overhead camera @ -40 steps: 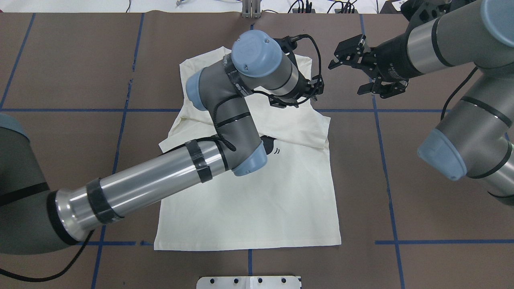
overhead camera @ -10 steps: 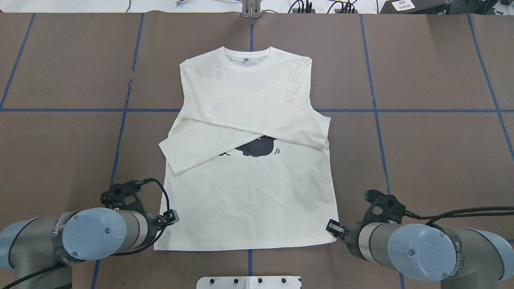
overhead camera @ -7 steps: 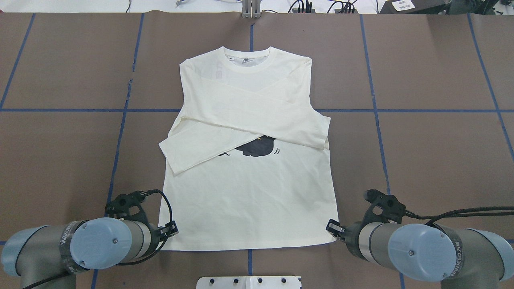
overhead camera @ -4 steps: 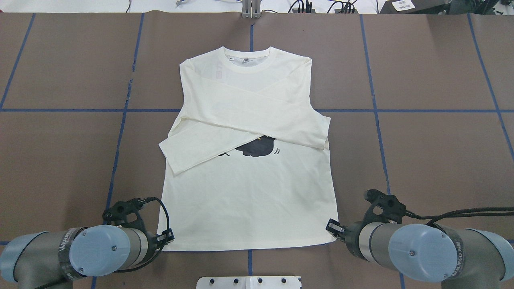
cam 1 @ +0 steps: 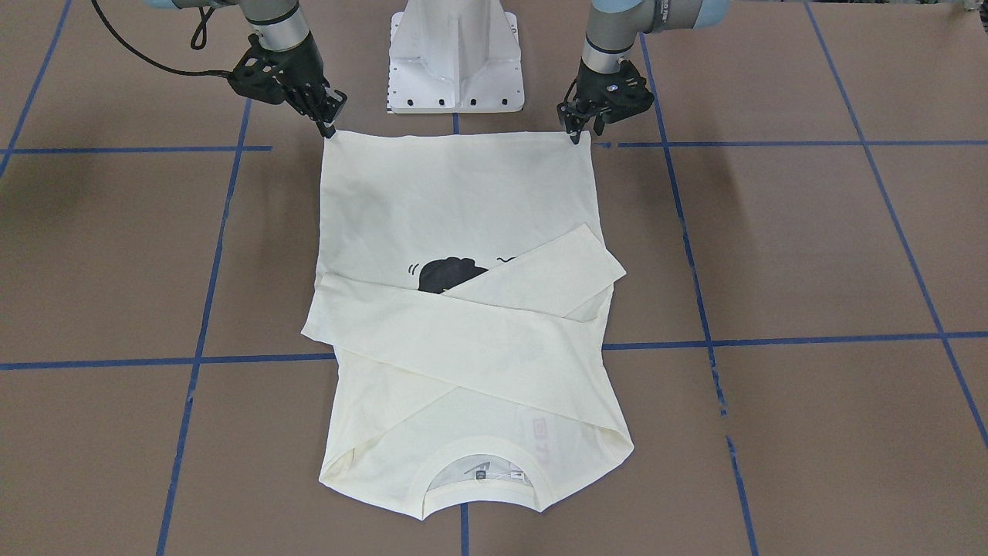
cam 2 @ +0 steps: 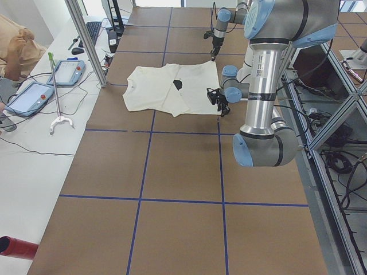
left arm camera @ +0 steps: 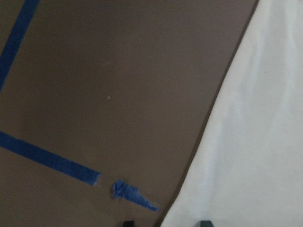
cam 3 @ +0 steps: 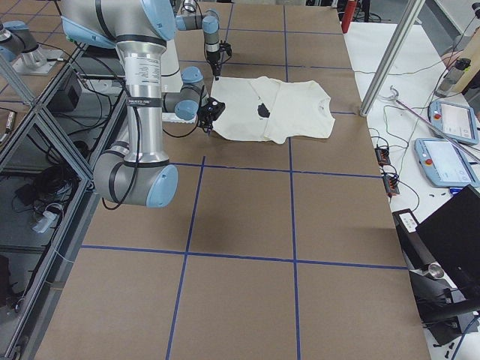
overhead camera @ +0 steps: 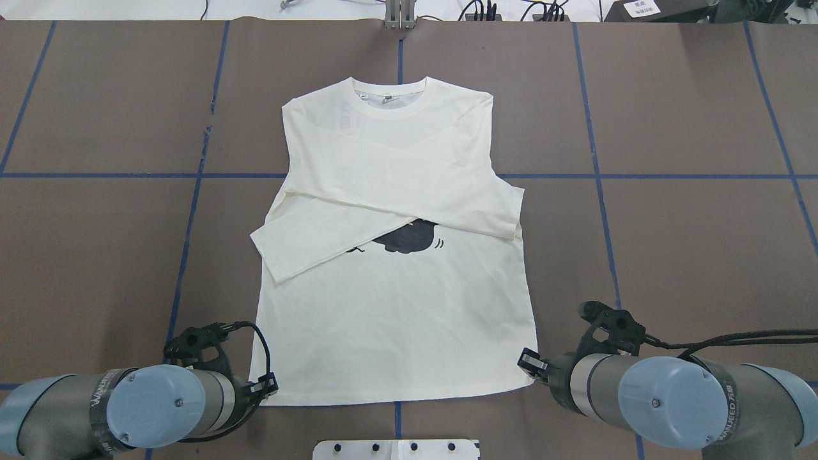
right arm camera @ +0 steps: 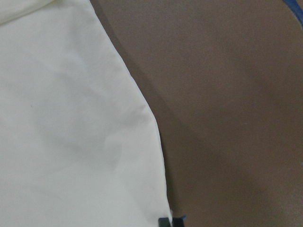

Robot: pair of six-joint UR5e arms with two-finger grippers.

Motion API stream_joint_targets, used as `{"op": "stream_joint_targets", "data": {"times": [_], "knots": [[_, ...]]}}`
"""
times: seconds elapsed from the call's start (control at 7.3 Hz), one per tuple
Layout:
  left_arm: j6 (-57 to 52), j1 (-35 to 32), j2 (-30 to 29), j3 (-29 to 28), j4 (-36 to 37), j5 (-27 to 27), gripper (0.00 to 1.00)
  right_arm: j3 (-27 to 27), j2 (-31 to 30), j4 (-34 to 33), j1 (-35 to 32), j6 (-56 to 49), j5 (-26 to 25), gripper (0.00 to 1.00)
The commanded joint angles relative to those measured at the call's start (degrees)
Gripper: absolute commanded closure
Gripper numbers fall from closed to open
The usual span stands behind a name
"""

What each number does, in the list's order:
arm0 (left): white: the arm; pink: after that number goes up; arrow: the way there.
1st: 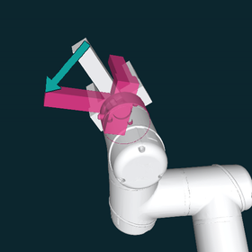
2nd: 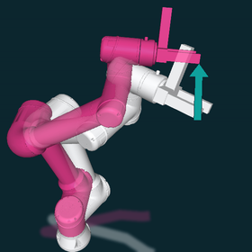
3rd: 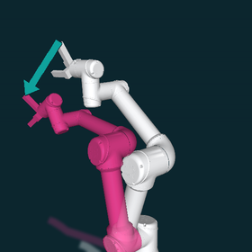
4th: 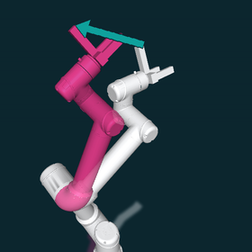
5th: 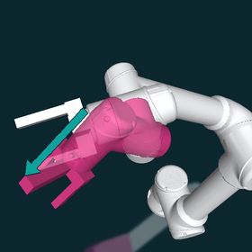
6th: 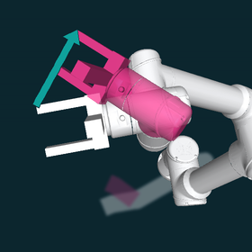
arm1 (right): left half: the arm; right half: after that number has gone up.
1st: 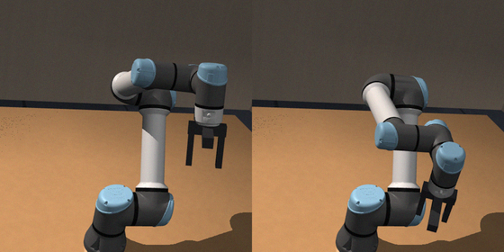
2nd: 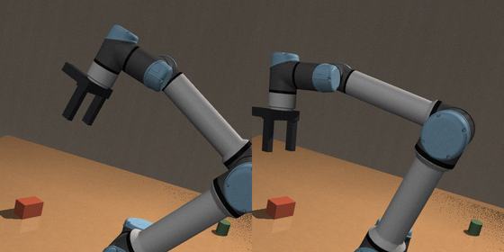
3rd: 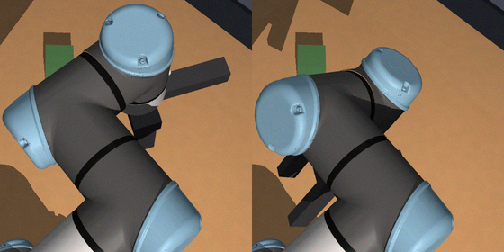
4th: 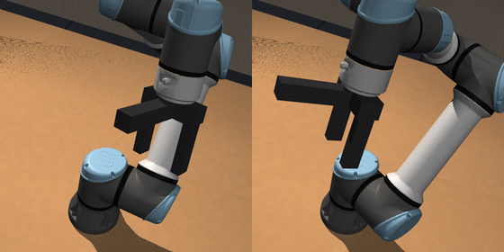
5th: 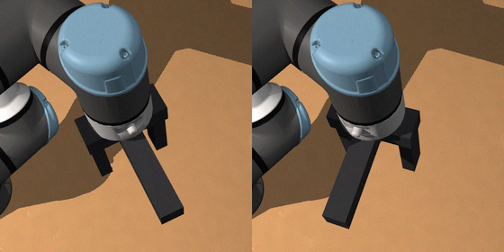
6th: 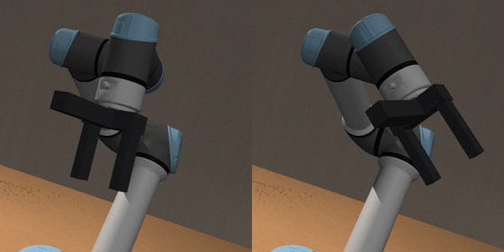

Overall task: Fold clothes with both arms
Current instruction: 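Grasp the hem corners with both grippers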

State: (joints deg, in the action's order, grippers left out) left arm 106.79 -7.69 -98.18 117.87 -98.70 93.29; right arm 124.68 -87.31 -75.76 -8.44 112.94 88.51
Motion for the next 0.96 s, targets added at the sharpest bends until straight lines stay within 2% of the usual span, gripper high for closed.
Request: {"op": "stream_joint_targets", "data": {"times": [0.0,0.14,0.27,0.41,0.82], "knots": [[0.0,0.0,0.0,0.2,0.0,0.1,0.46,0.0,0.0,0.0,0.0,0.0,0.0,1.00],[0.1,0.1,0.0,0.1,0.0,0.1,0.53,0.0,0.1,0.0,0.0,0.0,0.0,1.00],[0.3,0.3,0.0,0.1,0.0,0.1,0.70,0.0,0.1,0.0,0.0,0.0,0.0,1.00],[2.9,1.0,0.0,0.0,0.0,0.1,0.98,0.0,0.2,0.0,0.0,0.0,0.0,1.00],[3.6,1.4,0.1,0.9,0.2,0.1,1.00,0.4,0.3,0.0,-0.1,0.0,0.0,1.00]]}}
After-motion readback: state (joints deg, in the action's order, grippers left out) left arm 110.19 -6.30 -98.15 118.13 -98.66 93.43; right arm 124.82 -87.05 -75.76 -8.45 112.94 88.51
